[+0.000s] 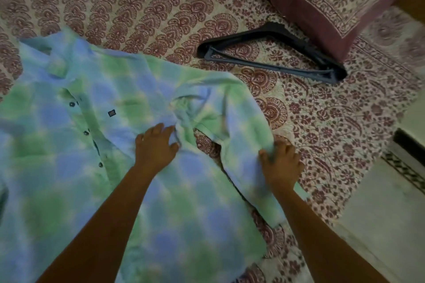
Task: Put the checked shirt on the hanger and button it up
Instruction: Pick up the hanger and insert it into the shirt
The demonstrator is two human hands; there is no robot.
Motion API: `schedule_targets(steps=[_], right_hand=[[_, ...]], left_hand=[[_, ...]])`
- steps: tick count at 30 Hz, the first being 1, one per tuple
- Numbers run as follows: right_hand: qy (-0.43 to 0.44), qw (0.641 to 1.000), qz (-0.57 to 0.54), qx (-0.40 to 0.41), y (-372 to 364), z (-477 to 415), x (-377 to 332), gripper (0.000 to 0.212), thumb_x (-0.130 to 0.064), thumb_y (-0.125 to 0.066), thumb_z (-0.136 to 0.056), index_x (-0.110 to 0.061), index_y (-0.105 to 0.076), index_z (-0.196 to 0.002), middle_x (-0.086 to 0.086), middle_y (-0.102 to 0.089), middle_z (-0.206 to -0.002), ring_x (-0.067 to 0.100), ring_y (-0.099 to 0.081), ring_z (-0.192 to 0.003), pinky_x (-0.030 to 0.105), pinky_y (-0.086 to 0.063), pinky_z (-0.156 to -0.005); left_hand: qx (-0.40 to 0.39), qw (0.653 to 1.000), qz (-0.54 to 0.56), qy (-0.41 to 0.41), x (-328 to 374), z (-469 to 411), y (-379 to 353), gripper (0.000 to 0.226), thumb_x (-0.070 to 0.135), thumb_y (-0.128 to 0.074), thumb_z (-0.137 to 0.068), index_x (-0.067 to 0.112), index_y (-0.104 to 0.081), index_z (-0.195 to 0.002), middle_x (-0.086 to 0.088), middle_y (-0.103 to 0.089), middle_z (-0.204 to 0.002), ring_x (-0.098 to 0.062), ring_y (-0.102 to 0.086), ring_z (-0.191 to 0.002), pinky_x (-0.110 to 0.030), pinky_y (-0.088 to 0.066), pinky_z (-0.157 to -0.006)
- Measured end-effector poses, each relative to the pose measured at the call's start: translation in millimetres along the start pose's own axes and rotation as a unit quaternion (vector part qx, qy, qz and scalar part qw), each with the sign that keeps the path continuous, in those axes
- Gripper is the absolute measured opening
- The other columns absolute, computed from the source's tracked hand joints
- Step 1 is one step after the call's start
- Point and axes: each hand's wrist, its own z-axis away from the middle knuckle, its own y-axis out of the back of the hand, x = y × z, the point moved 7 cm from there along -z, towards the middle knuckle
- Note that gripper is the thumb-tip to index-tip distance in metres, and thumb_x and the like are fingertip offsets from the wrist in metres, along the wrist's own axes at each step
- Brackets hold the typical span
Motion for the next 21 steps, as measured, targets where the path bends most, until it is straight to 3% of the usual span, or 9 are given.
schedule_targets(steps=[2, 6, 9, 12, 14, 15, 17, 21], right_hand=[[-0.07, 0.997, 0.0, -0.022, 4.6, 16.2, 30.2, 0.065, -0.057, -0.043, -0.084, -0.003, -0.051, -0.119, 0.027, -0.054, -0.111, 0.042, -0.052, -0.102, 0.049, -0.041, -0.085], [-0.141, 0.988, -0.038, -0.048, 6.4, 48.4, 68.7, 0.062, -0.056, -0.051, -0.083, -0.003, -0.047, -0.116, 0.024, -0.055, -0.113, 0.041, -0.054, -0.103, 0.047, -0.041, -0.088], [-0.164, 0.968, -0.176, -0.066, 4.1, 63.9, 79.4, 0.052, -0.049, -0.059, -0.083, -0.003, -0.053, -0.105, 0.02, -0.062, -0.101, 0.038, -0.059, -0.095, 0.043, -0.045, -0.081], [-0.192, 0.872, -0.44, -0.098, 8.9, 68.4, 78.9, 0.019, -0.025, -0.066, -0.084, -0.008, -0.058, -0.088, 0.01, -0.063, -0.085, 0.029, -0.062, -0.083, 0.032, -0.055, -0.063], [-0.184, 0.817, -0.531, -0.131, 15.2, 70.4, 80.8, 0.018, -0.011, -0.064, -0.084, -0.002, -0.059, -0.098, 0.012, -0.064, -0.093, 0.026, -0.062, -0.082, 0.023, -0.057, -0.06], [-0.173, 0.807, -0.547, -0.14, 18.0, 69.5, 81.6, 0.021, -0.008, -0.063, -0.084, 0.0, -0.058, -0.103, 0.014, -0.064, -0.099, 0.026, -0.063, -0.085, 0.024, -0.058, -0.064], [-0.164, 0.809, -0.553, -0.115, 26.3, 62.6, 87.7, 0.025, -0.005, -0.063, -0.083, -0.001, -0.057, -0.106, 0.014, -0.063, -0.106, 0.026, -0.061, -0.092, 0.032, -0.057, -0.074], [-0.22, 0.791, -0.569, 0.035, 57.8, 33.1, 118.0, 0.022, -0.001, -0.063, -0.081, -0.008, -0.057, -0.101, 0.015, -0.06, -0.108, 0.026, -0.057, -0.098, 0.035, -0.054, -0.086]], left_hand=[[-0.026, 1.0, 0.004, -0.002, 6.7, 22.6, -14.6, 0.056, 0.042, -0.051, -0.088, 0.023, -0.038, -0.139, -0.01, -0.029, -0.152, -0.028, -0.03, -0.138, -0.044, -0.026, -0.109], [-0.066, 0.998, -0.011, 0.0, 17.5, 64.5, -43.5, 0.06, 0.047, -0.045, -0.09, 0.025, -0.029, -0.143, -0.007, -0.018, -0.156, -0.025, -0.023, -0.142, -0.043, -0.024, -0.111], [-0.089, 0.996, -0.018, 0.001, 23.8, 88.5, -54.3, 0.059, 0.044, -0.046, -0.091, 0.027, -0.027, -0.144, -0.006, -0.016, -0.157, -0.024, -0.021, -0.142, -0.042, -0.022, -0.113], [-0.1, 0.995, 0.01, 0.017, 27.3, 102.8, -57.8, 0.056, 0.043, -0.046, -0.092, 0.027, -0.029, -0.143, -0.005, -0.016, -0.157, -0.024, -0.019, -0.143, -0.04, -0.022, -0.112], [-0.095, 0.994, 0.032, 0.032, 30.4, 109.0, -60.7, 0.057, 0.042, -0.047, -0.092, 0.026, -0.028, -0.144, -0.005, -0.017, -0.157, -0.025, -0.019, -0.143, -0.041, -0.023, -0.112], [-0.087, 0.995, 0.042, 0.035, 32.2, 110.9, -61.8, 0.06, 0.041, -0.048, -0.092, 0.026, -0.024, -0.145, -0.005, -0.018, -0.156, -0.026, -0.02, -0.142, -0.042, -0.024, -0.112], [-0.064, 0.994, 0.077, 0.041, 37.1, 113.7, -65.2, 0.068, 0.038, -0.051, -0.091, 0.025, -0.014, -0.147, -0.008, -0.022, -0.155, -0.029, -0.025, -0.14, -0.045, -0.029, -0.108], [-0.003, 0.993, 0.097, 0.074, 53.6, 125.5, -70.8, 0.072, 0.035, -0.052, -0.09, 0.02, -0.011, -0.148, -0.013, -0.031, -0.149, -0.032, -0.033, -0.135, -0.046, -0.034, -0.103]])
